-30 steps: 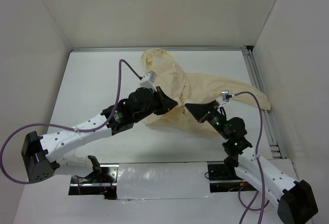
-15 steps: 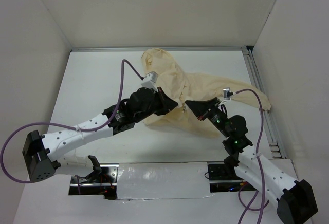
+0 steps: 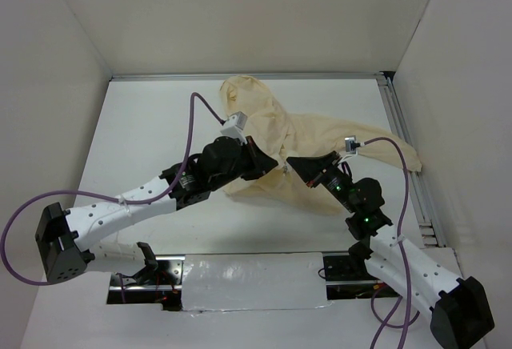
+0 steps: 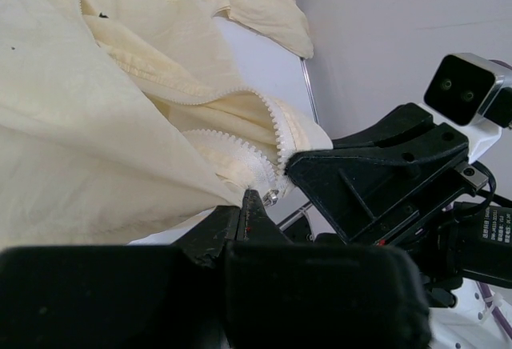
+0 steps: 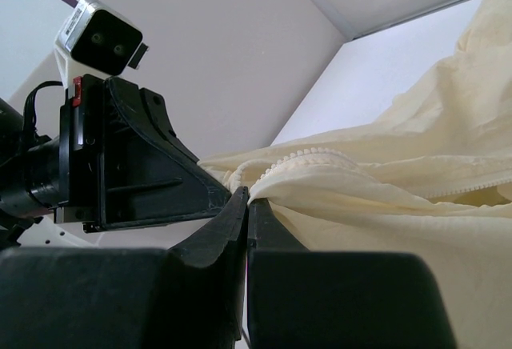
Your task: Zip up the jacket
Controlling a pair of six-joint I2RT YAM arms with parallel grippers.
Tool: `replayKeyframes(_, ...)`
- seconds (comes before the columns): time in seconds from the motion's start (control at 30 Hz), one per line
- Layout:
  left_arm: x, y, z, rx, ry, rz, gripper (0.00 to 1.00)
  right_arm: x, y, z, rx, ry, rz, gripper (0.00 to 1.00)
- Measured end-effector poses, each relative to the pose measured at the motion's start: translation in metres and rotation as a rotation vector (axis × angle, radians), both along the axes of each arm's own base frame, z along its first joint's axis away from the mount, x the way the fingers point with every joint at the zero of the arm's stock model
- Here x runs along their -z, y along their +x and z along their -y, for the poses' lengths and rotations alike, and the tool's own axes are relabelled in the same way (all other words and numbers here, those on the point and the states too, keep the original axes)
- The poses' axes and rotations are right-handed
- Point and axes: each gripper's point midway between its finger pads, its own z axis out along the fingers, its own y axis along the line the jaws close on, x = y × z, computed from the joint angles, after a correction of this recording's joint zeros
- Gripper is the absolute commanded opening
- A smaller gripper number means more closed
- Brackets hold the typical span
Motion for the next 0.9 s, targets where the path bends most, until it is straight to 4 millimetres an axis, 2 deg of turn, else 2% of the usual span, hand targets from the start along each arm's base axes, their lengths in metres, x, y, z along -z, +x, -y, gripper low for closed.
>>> replayKeyframes(0.9, 0.0095, -0.0013, 0.0006, 0.018, 0.005, -0.016, 0.0, -0.0043, 0.0034, 0.0012, 0.007, 0.003, 0.001, 0.0)
